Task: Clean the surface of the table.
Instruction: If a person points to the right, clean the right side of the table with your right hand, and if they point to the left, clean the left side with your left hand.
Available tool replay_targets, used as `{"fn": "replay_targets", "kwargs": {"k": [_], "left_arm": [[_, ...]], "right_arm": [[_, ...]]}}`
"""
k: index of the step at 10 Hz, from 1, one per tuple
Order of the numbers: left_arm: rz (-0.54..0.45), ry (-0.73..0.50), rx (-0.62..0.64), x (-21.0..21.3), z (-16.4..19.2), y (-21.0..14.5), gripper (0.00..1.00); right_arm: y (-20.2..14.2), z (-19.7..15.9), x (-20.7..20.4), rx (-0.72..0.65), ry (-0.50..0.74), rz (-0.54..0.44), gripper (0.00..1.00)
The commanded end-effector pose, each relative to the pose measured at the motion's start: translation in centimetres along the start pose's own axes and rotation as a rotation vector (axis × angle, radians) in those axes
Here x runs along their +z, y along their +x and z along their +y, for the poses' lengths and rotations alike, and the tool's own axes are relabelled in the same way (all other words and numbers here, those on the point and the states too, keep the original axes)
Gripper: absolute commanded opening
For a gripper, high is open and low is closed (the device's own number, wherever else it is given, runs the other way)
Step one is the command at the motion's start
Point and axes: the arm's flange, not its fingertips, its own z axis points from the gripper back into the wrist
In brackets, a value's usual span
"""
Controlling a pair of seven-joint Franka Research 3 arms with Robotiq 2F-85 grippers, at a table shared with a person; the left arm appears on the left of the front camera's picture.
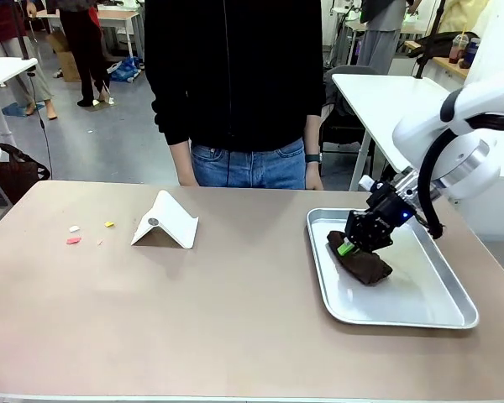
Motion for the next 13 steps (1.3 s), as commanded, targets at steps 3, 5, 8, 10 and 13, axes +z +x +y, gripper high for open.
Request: {"fn": "replay_targets", "kwargs": {"k": [3, 5, 8, 10, 13], "left_arm": [[0.008, -0.001, -0.016, 0.0, -0.2, -0.3, 0.15], [0.008, -0.001, -0.016, 0.0, -0.2, -0.3, 0.15], [0.008, -0.001, -0.016, 0.0, -0.2, -0.3, 0.15], [0.008, -0.001, -0.016, 0.0, -0.2, -0.3, 0.15], [0.008, -0.001, -0.016, 0.0, -0.2, -0.3, 0.15]], "right_arm": [[-1.7, 0.5, -0.7, 0.087, -0.093, 0.005, 0.13], [-1.2, -0.6, 0.2, 0.066, -0.147, -0.036, 0.13], [0.1, -2.5, 1.7, -0.031, -0.166, -0.130, 0.13], [1.2, -4.1, 2.3, -0.108, -0.201, -0.184, 0.13], [2.7, -6.7, 3.8, -0.245, -0.232, -0.252, 0.13]]}}
